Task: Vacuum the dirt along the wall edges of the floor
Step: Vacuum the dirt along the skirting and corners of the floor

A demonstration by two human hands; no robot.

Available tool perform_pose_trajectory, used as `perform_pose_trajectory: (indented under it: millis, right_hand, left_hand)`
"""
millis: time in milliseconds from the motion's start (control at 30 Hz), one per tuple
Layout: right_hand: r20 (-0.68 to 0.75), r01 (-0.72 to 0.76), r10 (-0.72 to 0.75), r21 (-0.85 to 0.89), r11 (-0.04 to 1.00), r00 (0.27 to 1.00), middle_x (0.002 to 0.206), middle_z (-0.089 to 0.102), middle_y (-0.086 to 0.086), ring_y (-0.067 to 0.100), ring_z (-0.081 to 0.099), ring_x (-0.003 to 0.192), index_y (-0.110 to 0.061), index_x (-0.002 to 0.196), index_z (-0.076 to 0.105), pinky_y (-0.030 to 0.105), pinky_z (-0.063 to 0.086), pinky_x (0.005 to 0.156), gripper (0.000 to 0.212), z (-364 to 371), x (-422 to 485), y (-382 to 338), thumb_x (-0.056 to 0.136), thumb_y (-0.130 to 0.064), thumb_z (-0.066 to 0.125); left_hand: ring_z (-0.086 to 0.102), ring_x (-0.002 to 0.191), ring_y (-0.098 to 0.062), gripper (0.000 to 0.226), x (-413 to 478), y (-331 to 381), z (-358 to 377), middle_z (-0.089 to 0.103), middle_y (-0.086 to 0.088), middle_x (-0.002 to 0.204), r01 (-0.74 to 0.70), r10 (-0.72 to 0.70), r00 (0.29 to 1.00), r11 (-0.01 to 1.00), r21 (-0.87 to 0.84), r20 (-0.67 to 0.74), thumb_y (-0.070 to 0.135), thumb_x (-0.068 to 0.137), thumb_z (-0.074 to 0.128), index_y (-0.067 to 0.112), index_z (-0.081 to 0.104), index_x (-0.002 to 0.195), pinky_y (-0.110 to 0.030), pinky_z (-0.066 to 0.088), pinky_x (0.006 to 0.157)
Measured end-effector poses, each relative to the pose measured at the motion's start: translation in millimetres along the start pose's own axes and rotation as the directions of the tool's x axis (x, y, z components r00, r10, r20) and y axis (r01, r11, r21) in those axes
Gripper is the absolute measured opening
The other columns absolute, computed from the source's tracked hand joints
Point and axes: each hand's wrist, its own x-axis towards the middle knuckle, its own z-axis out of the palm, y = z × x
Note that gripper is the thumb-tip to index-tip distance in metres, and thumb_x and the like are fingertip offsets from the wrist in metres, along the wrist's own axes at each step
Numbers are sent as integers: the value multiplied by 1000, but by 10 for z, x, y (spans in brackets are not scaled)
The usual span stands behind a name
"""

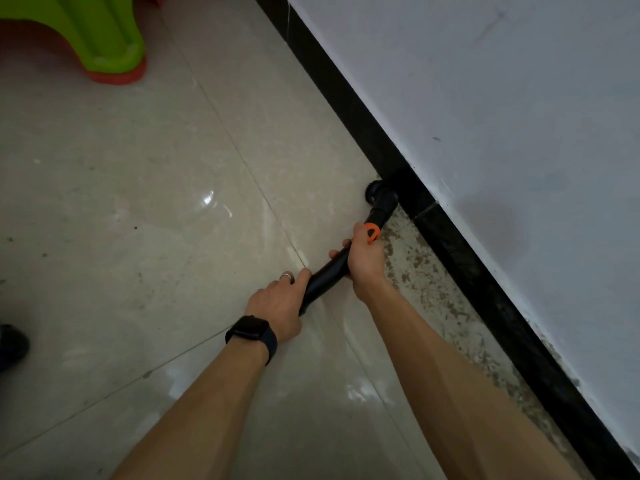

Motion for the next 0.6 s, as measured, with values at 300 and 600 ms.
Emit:
perform_pose_trajectory:
  millis: [300, 600]
  right_hand:
    - [-3, 10, -10, -7, 1000, 1000, 83, 58, 3, 13, 69, 52, -12, 112, 51, 34, 61, 64, 25, 35, 129, -119, 107, -37, 49]
    - [16, 17, -15, -131, 991, 1000, 93, 58, 10, 24, 68, 56, -4, 126, 31, 42, 64, 66, 37, 429, 194, -456, 107, -31, 46]
  left_hand:
    - [50, 75, -18, 58, 186, 0, -31, 50, -3, 105, -5, 4, 1000, 999, -41, -21, 20, 83, 66, 27, 31, 129, -34, 45, 59]
    - [57, 82, -22, 67, 395, -248, -148, 56, -5, 95, 61, -55, 998, 910, -410, 27, 16, 72, 72, 31, 38, 128, -32, 51, 67]
